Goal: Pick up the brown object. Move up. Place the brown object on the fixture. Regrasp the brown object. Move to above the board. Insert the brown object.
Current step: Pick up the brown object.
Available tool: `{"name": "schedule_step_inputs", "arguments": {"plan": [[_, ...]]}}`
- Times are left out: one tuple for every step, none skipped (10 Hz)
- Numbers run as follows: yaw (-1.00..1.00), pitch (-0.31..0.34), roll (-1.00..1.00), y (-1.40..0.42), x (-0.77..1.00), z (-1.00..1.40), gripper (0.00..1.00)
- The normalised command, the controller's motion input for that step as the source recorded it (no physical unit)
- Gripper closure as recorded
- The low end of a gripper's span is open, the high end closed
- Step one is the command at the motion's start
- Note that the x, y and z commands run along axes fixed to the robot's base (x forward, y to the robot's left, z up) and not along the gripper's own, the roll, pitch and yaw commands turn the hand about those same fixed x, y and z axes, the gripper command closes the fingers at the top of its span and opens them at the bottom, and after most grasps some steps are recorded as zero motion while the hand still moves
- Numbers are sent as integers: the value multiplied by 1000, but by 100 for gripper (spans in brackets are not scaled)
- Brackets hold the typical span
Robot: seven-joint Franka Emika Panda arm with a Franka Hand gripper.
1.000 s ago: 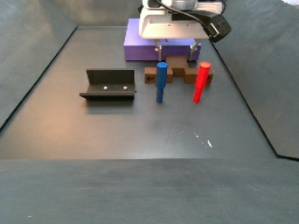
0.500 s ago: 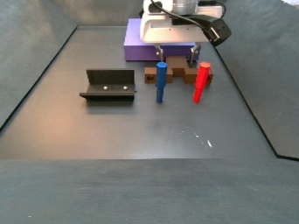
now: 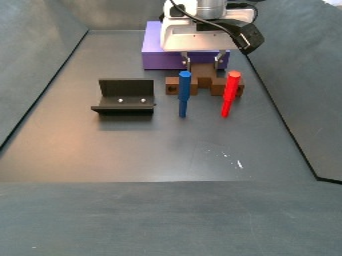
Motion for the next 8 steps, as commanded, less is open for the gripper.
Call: {"name": "schedule_step_inputs", "arguments": {"plan": [[0, 0, 0, 0, 0, 0, 100], [0, 0, 0, 0, 0, 0, 100], [0, 0, 0, 0, 0, 0, 100], [0, 0, 0, 0, 0, 0, 100], [0, 0, 0, 0, 0, 0, 100], [0, 0, 0, 0, 0, 0, 100], [0, 0, 0, 0, 0, 0, 100], [0, 0, 0, 0, 0, 0, 100]]}}
